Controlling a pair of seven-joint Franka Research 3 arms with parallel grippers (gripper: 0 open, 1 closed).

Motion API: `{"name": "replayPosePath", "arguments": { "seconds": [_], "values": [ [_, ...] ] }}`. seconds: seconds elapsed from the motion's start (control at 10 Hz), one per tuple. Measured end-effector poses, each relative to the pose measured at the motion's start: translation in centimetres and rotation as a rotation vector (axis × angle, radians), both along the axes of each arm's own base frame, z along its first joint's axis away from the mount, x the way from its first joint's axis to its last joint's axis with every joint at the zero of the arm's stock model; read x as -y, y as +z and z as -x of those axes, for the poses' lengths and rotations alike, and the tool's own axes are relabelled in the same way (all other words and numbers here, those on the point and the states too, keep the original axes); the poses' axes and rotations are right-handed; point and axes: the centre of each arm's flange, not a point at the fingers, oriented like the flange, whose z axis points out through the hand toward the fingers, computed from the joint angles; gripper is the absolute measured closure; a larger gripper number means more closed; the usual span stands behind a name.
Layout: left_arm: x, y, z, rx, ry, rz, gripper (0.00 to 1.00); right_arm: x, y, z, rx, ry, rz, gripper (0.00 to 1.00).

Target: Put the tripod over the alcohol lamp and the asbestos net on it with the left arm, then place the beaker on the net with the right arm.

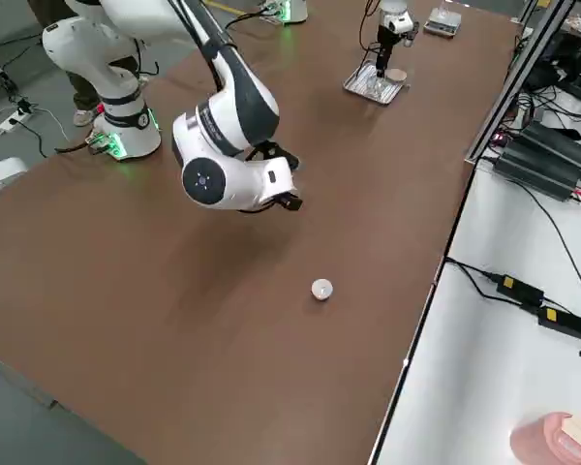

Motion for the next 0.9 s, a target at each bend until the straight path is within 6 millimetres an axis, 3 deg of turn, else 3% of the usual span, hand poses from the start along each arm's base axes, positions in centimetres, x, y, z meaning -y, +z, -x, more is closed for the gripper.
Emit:
{"name": "replayPosePath", "arguments": {
  "seconds": [0.4, 0.9],
  "values": [
    [0.4, -0.8, 0.4, -0.013, -0.006, -0.003, 0.46, -0.7, -6.1, 3.1, 0.027, -0.118, -0.161, 0.00],
    [-0.1, -1.0, 0.1, -0.015, 0.002, -0.004, 0.62, -2.3, -13.9, 6.6, -0.009, -0.186, -0.254, 0.00]
  ]
}}
